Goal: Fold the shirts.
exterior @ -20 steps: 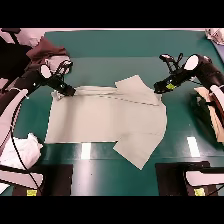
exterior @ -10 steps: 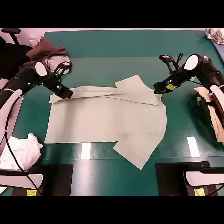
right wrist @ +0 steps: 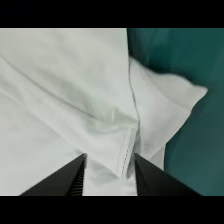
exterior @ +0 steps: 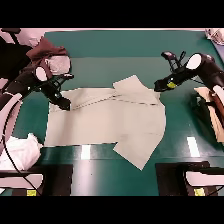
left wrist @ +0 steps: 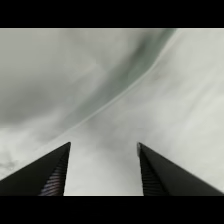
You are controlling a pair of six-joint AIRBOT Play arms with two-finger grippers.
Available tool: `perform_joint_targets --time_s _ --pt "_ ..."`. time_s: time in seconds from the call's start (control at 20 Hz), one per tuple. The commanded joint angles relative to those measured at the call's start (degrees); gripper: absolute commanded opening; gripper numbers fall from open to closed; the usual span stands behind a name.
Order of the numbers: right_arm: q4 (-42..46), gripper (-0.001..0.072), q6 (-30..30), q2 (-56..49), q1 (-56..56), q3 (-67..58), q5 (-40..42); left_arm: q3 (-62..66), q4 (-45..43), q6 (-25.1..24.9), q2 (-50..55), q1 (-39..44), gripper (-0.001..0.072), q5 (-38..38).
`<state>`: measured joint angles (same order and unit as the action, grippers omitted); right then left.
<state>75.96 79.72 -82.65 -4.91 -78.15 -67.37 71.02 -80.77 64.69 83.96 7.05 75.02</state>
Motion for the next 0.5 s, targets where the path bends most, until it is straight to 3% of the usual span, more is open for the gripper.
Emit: perform_joint_targets --time_s 0.0,0.05,0.1,0.25,0.3,0.45 --pt "-3.3 0.0392 1.5 1.3 1.4 -0.1 8.4 -0.4 -0.8 1.4 -0.3 0.0 0.0512 -1.2" --pt "-8.7 0.0415 1.3 0.6 3.1 -0.1 9.4 -0.4 0.4 1.4 -0.9 0.0 0.0512 -2.1" --pt "-15.5 0.0489 0.2 -0.6 5.2 -0.1 10.3 -0.2 2.0 1.4 -1.8 0.0 0.0512 -2.8" --pt "-41.4 0.0511 -10.5 -7.2 12.5 -2.3 10.9 0.6 7.9 2.8 -4.3 0.0 0.0511 -4.2" --pt "-45.9 0.0513 -11.8 -10.5 14.2 -5.0 8.9 0.7 10.4 3.0 -4.9 0.0 0.0511 -4.5" --pt "-47.4 0.0514 -11.9 -20.9 14.9 -15.0 1.6 0.6 14.9 3.0 -5.0 0.0 0.0510 -4.9"
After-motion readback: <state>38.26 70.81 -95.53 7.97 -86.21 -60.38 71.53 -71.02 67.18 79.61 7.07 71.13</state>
